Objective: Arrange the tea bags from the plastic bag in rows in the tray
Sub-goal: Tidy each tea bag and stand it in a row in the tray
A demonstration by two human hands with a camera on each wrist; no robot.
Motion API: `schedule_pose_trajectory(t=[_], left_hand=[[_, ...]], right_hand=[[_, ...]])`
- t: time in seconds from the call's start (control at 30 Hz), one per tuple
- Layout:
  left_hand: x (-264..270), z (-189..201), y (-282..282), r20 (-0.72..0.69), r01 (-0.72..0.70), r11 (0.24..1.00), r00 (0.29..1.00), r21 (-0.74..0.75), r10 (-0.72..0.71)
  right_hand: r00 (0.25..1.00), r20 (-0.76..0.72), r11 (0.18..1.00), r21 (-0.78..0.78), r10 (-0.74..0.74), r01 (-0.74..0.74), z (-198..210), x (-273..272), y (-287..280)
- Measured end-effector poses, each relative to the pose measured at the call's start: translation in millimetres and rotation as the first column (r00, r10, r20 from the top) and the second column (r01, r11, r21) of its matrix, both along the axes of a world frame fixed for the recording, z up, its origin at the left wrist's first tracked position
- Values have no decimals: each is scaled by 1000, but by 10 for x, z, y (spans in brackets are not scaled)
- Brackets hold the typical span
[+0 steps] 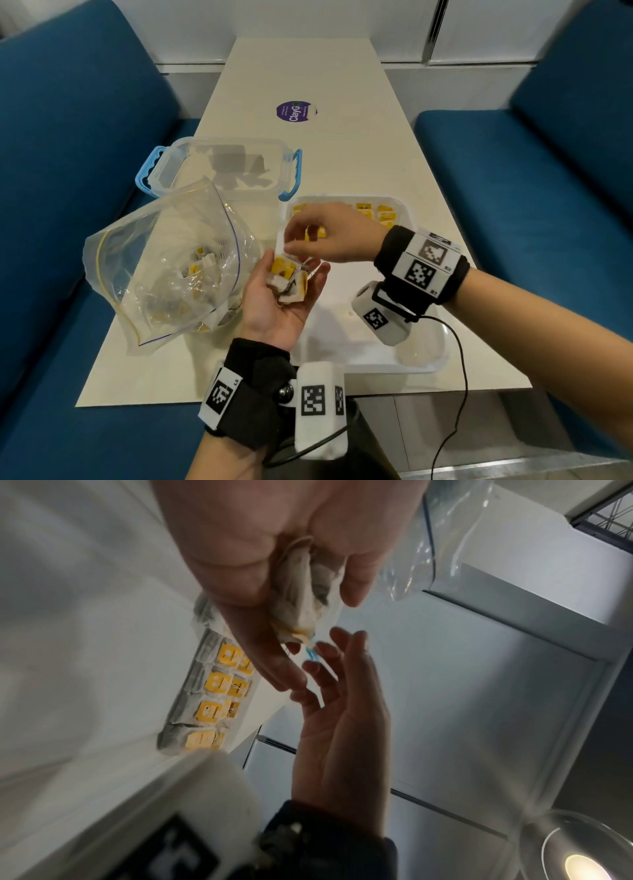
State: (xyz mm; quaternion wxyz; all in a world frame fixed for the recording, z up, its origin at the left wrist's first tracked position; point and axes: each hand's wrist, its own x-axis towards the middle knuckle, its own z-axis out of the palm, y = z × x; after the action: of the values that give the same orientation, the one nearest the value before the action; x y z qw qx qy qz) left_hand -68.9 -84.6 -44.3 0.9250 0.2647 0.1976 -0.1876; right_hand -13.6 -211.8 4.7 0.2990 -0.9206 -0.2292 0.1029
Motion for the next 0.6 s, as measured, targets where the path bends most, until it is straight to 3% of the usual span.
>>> schedule_pose_trajectory(t=[0.17, 0.3, 0.6], left_hand=[[5, -11, -106, 60, 13, 999, 998, 32, -15], [-32, 30, -198, 88, 68, 995, 993, 73, -74], [-86, 43, -181, -14, 80, 996, 997, -32, -80]], right_hand=[[985, -134, 990, -73, 110, -121, 32, -88, -68], [987, -141, 995, -44, 83, -90, 3, -93, -126], [997, -70, 993, 117, -14, 22, -21, -71, -215]])
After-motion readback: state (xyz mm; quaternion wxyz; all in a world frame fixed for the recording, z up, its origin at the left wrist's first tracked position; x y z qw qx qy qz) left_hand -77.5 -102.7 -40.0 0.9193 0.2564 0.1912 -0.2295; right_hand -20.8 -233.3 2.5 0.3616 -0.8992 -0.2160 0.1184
